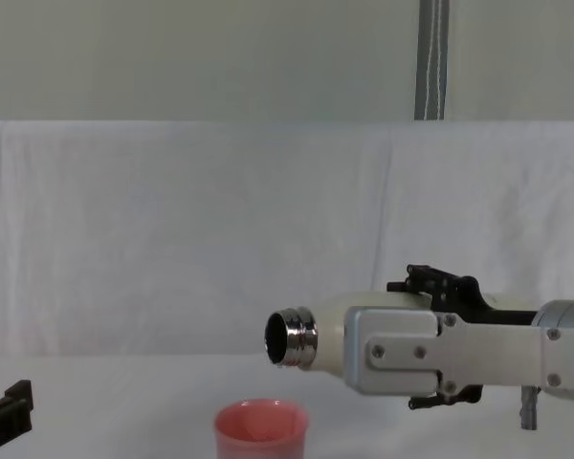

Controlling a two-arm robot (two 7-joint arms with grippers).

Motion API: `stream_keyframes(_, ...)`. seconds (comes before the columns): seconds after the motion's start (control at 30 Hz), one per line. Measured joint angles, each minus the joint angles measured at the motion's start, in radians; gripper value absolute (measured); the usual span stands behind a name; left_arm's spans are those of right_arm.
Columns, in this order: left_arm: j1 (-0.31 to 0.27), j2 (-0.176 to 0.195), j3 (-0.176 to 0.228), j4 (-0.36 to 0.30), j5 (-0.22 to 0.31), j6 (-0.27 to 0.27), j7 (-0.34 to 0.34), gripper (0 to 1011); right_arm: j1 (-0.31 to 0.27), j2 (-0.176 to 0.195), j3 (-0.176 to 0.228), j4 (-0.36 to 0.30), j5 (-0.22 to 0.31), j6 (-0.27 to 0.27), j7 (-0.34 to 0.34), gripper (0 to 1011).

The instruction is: Grasp the thermos with one hand and pour water into the cup lid.

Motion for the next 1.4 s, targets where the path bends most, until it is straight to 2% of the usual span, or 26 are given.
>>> stream_keyframes(0.13, 0.000, 0.000, 0.000, 0.000, 0.000, 0.000, 0.000, 1001, -0.015, -0.010, 0.024, 0.001, 0.045, -0.003, -0.003, 950)
stream_keyframes(0.4, 0.000, 0.000, 0.000, 0.000, 0.000, 0.000, 0.000, 1001, -0.060, -0.038, 0.095, -0.004, 0.171, -0.022, -0.013, 950)
stream_keyframes(0.43, 0.000, 0.000, 0.000, 0.000, 0.000, 0.000, 0.000, 1001, -0.071, -0.047, 0.113, -0.008, 0.206, -0.031, -0.016, 950)
stream_keyframes(0.6, 0.000, 0.000, 0.000, 0.000, 0.000, 0.000, 0.000, 1001, -0.100, -0.070, 0.165, -0.016, 0.307, -0.056, -0.023, 950)
stream_keyframes(0.7, 0.000, 0.000, 0.000, 0.000, 0.000, 0.000, 0.000, 1001, -0.121, -0.092, 0.208, -0.019, 0.391, -0.078, -0.025, 950)
stream_keyframes(0.73, 0.000, 0.000, 0.000, 0.000, 0.000, 0.000, 0.000, 1001, -0.121, -0.092, 0.208, -0.019, 0.391, -0.078, -0.025, 950)
stream_keyframes(0.9, 0.000, 0.000, 0.000, 0.000, 0.000, 0.000, 0.000, 1001, -0.144, -0.120, 0.261, -0.021, 0.505, -0.103, -0.024, 950)
stream_keyframes(1.07, 0.000, 0.000, 0.000, 0.000, 0.000, 0.000, 0.000, 1001, -0.156, -0.126, 0.284, -0.026, 0.557, -0.114, -0.015, 950)
stream_keyframes(1.33, 0.000, 0.000, 0.000, 0.000, 0.000, 0.000, 0.000, 1001, -0.186, -0.132, 0.338, -0.039, 0.669, -0.122, 0.005, 950)
stream_keyframes(1.4, 0.000, 0.000, 0.000, 0.000, 0.000, 0.000, 0.000, 1001, -0.189, -0.132, 0.343, -0.041, 0.680, -0.122, 0.006, 950)
